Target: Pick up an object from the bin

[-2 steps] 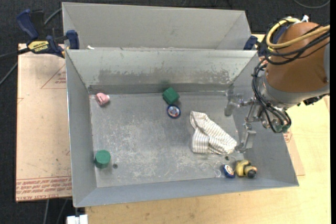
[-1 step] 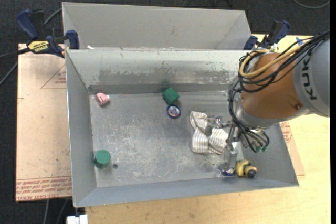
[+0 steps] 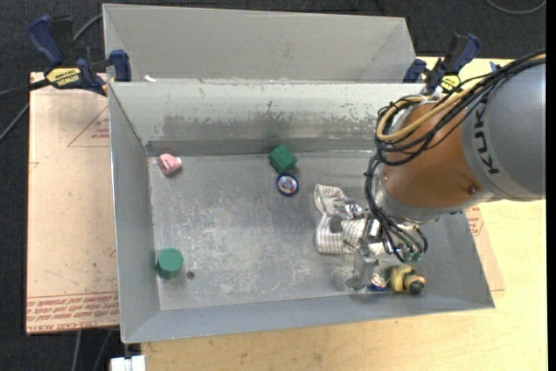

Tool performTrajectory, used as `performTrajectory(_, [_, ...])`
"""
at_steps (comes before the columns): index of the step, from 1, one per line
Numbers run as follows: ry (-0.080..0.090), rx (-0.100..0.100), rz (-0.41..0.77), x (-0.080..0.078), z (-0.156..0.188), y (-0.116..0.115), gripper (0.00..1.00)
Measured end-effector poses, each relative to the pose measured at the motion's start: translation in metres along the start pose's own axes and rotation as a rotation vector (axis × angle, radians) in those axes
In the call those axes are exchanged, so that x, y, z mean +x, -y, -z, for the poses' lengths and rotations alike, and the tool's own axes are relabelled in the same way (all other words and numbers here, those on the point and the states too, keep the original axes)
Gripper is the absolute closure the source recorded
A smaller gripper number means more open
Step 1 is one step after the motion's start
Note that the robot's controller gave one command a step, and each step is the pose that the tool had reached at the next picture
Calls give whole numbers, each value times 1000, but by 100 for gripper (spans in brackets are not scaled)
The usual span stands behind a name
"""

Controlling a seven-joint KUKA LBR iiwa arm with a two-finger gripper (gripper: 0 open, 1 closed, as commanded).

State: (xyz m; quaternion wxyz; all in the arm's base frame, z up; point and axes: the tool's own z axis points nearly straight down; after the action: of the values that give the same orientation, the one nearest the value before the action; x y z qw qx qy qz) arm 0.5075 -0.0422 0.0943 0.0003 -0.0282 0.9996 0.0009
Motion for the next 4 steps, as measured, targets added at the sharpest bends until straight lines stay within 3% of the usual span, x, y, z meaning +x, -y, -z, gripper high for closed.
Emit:
performTrajectory(1, [5, 1, 229, -19, -23, 26, 100])
performTrajectory(2, [5, 1, 230, -19, -23, 26, 100])
performTrajectory(3, [8, 0, 245, -21, 101, 31, 100])
performTrajectory(4, [8, 0, 245, -21, 101, 31, 100])
